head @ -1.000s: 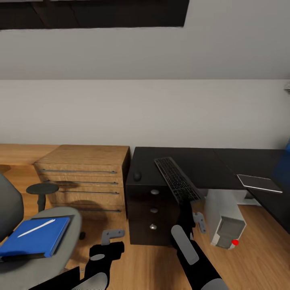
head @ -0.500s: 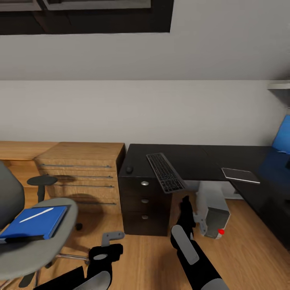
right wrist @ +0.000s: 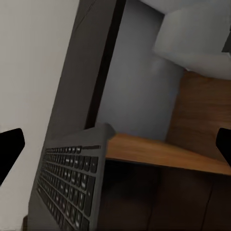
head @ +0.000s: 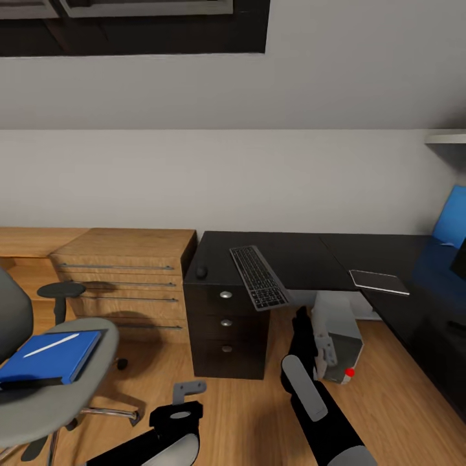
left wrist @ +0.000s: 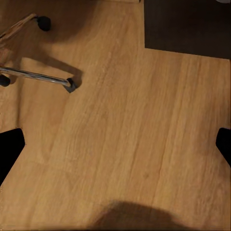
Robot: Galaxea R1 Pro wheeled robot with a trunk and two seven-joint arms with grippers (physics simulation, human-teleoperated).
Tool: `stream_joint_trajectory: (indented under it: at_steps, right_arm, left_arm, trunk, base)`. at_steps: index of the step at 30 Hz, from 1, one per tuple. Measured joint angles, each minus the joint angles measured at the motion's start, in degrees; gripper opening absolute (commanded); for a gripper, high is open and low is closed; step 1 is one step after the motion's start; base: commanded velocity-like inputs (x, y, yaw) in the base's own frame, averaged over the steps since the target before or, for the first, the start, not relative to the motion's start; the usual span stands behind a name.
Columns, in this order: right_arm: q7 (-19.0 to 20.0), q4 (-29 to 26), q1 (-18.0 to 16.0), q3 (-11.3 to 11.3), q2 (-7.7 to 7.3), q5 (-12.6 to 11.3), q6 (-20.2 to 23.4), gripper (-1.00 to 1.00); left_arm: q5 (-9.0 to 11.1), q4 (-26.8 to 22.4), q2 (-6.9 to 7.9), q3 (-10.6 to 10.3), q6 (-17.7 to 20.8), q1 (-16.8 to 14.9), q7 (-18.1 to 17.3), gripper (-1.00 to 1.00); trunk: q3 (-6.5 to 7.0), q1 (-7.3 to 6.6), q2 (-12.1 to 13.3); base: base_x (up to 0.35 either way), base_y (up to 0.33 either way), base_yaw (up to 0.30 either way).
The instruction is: In the bedroom, organize the workspace by keeping the computer under the desk, ensuring the monitor is on the desk, placing the keyboard on the desk next to the monitor, placing the mouse on the desk next to the keyboard, moving the folder from the swivel chair onto the desk next to the mouse, stacking the notebook on top of the folder with the pen on top of the notebook, and positioning the swivel chair next to the desk.
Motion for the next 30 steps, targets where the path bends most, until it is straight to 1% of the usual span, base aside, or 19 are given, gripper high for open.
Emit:
stream_joint_trajectory:
  at_steps: [3,4,8,9,11,12,13,15,16,18,19,20,21,25,26,28,29,30]
  right_arm:
    - [0.1,-0.6,0.0,0.0,-0.19,0.1,1.4,1.0]
    - [0.1,-0.9,0.0,-0.1,-0.3,0.1,2.1,1.0]
    - [0.0,-2.2,0.0,-0.1,-0.9,0.3,3.2,1.0]
    - [0.0,-3.1,0.0,-0.1,-1.51,0.3,3.8,1.0]
    - [0.0,-4.7,0.0,-0.2,-3.3,0.3,5.3,1.0]
    - [0.0,-5.0,0.0,-0.2,-3.81,0.2,5.7,1.0]
    - [0.0,-5.5,0.0,-0.2,-4.68,0.2,6.7,1.0]
    - [0.0,-6.2,0.0,-0.2,-5.41,0.3,7.7,1.0]
    - [0.0,-6.9,0.0,-0.2,-5.94,0.3,8.6,1.0]
    - [0.0,-7.8,0.0,-0.3,-6.39,0.4,9.2,1.0]
    - [0.0,-8.7,0.0,-0.6,-7.04,0.4,9.6,1.0]
    - [0.0,-9.1,0.0,-0.8,-7.43,0.4,9.8,1.0]
    - [0.0,-9.7,0.0,-1.2,-8.36,0.4,10.0,1.0]
    - [0.2,-10.4,-0.1,-1.7,-10.23,0.3,10.7,1.0]
    - [0.2,-10.5,-0.1,-1.8,-10.87,0.3,11.2,1.0]
    - [0.1,-10.6,-0.3,-1.9,-11.34,0.4,12.2,1.0]
    - [0.1,-9.9,-3.1,-2.7,-12.31,0.6,16.4,1.0]
    - [0.1,-8.7,-5.5,-3.2,-12.59,0.6,18.5,1.0]
  left_arm:
    - [0.0,3.2,-1.1,0.1,0.0,0.0,-0.6,1.0]
    - [0.0,5.9,-2.19,0.2,-0.1,0.0,-1.4,1.0]
    - [-0.1,12.9,-4.75,0.5,0.0,0.0,-4.8,1.0]
    - [-0.2,16.4,-6.07,0.7,0.1,0.0,-7.3,1.0]
    - [-0.2,22.8,-8.62,1.1,0.1,0.0,-13.1,1.0]
    - [-0.2,24.4,-9.21,1.1,0.2,0.0,-14.6,1.0]
    - [-0.2,27.0,-10.16,1.2,0.2,0.0,-17.1,1.0]
    - [-0.2,29.4,-10.92,1.3,0.2,0.0,-19.4,1.0]
    - [-0.2,31.2,-11.4,1.3,0.2,0.0,-21.1,1.0]
    - [-0.2,32.5,-11.72,1.4,0.2,0.0,-22.4,1.0]
    - [-0.2,33.5,-11.9,1.4,0.2,0.0,-23.3,1.0]
    - [-0.2,33.9,-11.96,1.4,0.2,0.0,-23.7,1.0]
    - [-0.2,34.8,-12.04,1.5,0.2,0.0,-24.3,1.0]
    - [-0.2,37.4,-12.24,1.5,-0.2,0.0,-26.0,1.0]
    - [-0.2,39.0,-12.34,1.5,-0.6,0.0,-27.7,1.0]
    - [-0.2,40.7,-12.42,1.4,-1.1,0.0,-29.9,1.0]
    - [0.1,45.0,-12.68,1.2,-3.3,0.0,-35.6,1.0]
    - [0.2,47.1,-12.95,1.1,-4.3,0.0,-37.5,1.0]
  trunk:
    - [0.54,-0.66,1.2]
    - [0.72,-0.88,1.6]
    - [1.44,-1.76,3.2]
    - [1.62,-1.98,3.6]
    - [1.97,-2.42,4.4]
    - [2.15,-2.64,4.8]
    - [2.33,-2.86,5.2]
    - [2.69,-3.3,6.0]
    - [2.87,-3.52,6.4]
    - [3.23,-3.95,7.2]
    - [3.41,-4.17,7.6]
    - [3.59,-4.39,8.0]
    - [3.77,-4.61,8.4]
    - [4.49,-5.49,10.0]
    - [4.67,-5.71,10.4]
    - [5.03,-6.15,11.2]
    - [5.22,-6.37,11.6]
    - [5.39,-6.59,12.0]
  base:
    - [0.0,-0.003,0.0]
    - [0.0,-0.002,0.0]
    - [0.0,-0.001,0.0]
    - [0.0,0.0,0.0]
    - [0.0,0.0,0.0]
    - [0.0,0.0,0.0]
    - [0.0,0.0,0.0]
    - [0.0,0.0,0.0]
    - [0.0,0.0,0.0]
    - [0.0,0.0,0.0]
    - [0.0,0.0,0.0]
    - [0.0,0.0,0.0]
    - [0.0,0.0,0.0]
    - [0.0,0.0,0.0]
    - [0.0,0.0,0.0]
    - [0.0,0.0,0.0]
    - [0.0,0.0,0.0]
    - [0.0,0.0,0.0]
